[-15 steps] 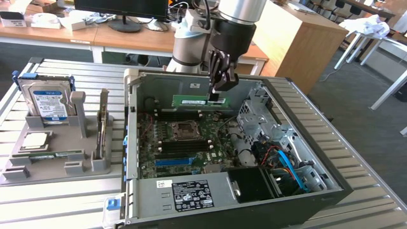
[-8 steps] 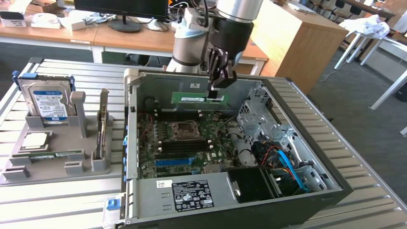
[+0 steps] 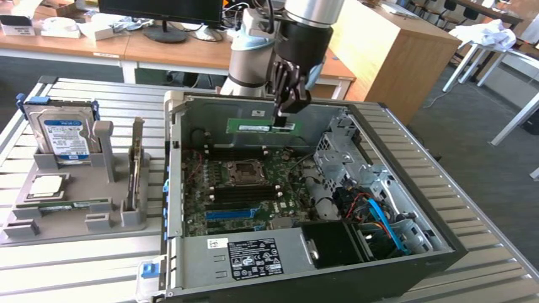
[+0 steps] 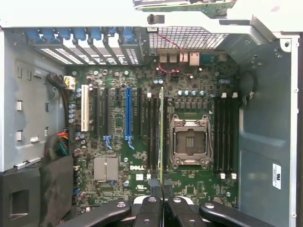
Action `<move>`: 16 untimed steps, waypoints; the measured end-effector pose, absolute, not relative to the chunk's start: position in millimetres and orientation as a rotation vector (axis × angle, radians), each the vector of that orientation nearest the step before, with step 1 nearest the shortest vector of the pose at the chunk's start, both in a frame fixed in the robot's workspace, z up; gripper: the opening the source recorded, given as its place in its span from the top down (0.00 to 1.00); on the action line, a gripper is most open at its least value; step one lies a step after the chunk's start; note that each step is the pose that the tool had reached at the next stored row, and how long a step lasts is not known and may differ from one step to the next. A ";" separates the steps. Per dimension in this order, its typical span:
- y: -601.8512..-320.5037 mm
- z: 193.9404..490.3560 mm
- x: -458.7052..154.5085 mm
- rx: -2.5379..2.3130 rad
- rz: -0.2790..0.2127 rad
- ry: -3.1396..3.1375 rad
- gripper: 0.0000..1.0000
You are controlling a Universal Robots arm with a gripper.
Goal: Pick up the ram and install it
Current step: 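Pick up the ram and move it above insertion slot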
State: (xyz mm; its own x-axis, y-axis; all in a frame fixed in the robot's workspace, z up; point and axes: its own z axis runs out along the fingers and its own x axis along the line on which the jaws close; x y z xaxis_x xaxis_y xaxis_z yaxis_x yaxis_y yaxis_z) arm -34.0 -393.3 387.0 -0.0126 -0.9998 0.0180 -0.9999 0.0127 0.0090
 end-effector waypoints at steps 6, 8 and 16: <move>-391.6 386.9 -34.0 2.194 0.010 -2.222 0.88; -391.5 386.9 -34.0 2.194 0.010 -2.222 0.88; -391.5 383.8 -34.0 2.194 0.010 -2.222 0.88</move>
State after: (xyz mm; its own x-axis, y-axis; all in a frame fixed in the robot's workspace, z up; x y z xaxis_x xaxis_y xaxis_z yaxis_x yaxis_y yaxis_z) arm -34.0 -391.5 383.8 -0.0126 -0.9998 0.0178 -0.9999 0.0128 0.0090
